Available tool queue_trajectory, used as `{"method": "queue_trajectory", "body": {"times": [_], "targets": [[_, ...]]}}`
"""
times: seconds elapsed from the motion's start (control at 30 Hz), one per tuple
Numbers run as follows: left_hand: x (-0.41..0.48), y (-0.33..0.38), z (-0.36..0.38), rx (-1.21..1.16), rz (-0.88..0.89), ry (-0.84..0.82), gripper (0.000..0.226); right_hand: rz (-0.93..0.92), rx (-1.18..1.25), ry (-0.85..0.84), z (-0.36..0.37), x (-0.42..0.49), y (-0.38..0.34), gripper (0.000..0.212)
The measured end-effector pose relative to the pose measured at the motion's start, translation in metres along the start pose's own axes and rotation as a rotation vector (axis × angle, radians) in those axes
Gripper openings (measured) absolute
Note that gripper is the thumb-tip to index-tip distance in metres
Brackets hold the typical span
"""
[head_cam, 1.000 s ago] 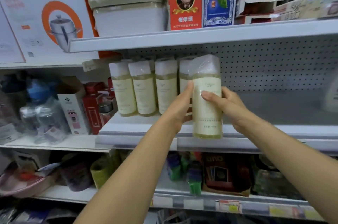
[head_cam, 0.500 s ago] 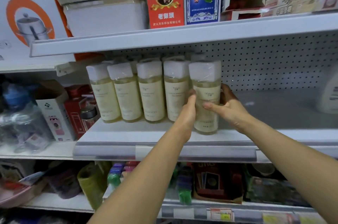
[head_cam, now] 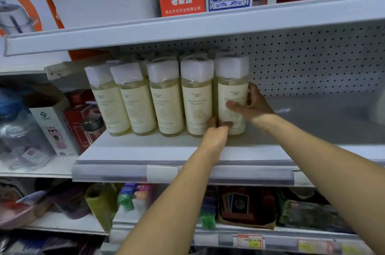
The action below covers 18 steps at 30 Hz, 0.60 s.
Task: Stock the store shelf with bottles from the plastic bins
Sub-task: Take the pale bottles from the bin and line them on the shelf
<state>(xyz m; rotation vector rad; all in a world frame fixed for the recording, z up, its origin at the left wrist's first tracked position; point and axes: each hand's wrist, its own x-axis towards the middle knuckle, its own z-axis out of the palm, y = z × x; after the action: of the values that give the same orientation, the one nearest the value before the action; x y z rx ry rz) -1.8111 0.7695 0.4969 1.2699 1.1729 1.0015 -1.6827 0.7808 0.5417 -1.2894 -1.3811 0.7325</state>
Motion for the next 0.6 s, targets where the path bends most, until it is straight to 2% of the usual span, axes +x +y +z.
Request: {"method": "queue_trajectory", "body": {"times": [0.23,0.47,0.6], "targets": [[-0.002,-0.001,0.000,0.001,0.022,0.010,0.053,0.042,-0.008,0.030,0.006,0.000,-0.002,0.082],[-0.006,0.002,-0.004,0.039,-0.004,0.002,0.053,0.166,-0.076,0.101,0.009,-0.023,-0.016,0.074],[-0.024,0.008,-0.016,-0.127,-0.058,0.053,0.046,0.202,-0.026,0.271,0.006,-0.061,-0.016,0.051]]}}
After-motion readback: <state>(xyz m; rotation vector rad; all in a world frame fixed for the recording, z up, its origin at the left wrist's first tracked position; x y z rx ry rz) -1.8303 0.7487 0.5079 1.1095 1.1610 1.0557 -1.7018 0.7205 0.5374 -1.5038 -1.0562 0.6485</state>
